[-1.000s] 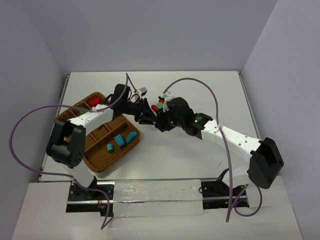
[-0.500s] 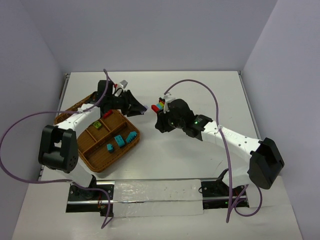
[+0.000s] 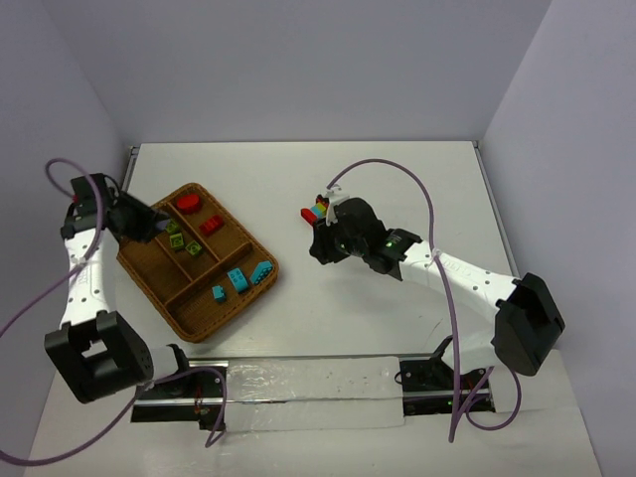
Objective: Sort the legos into containers by color
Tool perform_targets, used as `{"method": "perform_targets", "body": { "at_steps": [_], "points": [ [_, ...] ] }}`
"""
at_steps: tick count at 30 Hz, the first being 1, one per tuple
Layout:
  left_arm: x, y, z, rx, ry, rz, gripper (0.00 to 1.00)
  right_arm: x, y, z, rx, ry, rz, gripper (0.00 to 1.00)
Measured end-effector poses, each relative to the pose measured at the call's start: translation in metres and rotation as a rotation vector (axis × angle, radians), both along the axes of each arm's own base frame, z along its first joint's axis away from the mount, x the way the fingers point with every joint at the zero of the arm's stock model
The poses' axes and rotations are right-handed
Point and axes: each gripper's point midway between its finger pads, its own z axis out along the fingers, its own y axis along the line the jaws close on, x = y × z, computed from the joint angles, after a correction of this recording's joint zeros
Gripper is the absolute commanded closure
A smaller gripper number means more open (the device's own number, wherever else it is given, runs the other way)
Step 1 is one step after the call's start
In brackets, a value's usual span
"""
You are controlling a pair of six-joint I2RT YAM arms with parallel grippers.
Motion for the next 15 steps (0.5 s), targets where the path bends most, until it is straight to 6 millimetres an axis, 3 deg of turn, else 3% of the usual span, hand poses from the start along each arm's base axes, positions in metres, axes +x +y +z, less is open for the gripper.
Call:
{"method": "perform_targets", "body": {
  "at_steps": [3,7,11,15],
  "points": [
    [-0.028,0.046,-0.016,0.098,0.125,0.172,1.00,0.000,0.000,-0.003,-0.002,0.008,-0.002,1.00],
    [-0.052,0.068,-0.038,0.168,0.271,0.261,1.00,0.000,0.002,-0.007,-0.006,0.018,0.002,1.00],
    [-0.058,0.083,-0.065,0.199,0.383,0.301,0.99,0.000,0.005,-0.009,-0.006,0.028,0.011,1.00],
    [-0.060,0.086,-0.087,0.194,0.451,0.300,0.56,0.000,0.007,-0.006,0.000,0.027,0.017,1.00]
  ]
}}
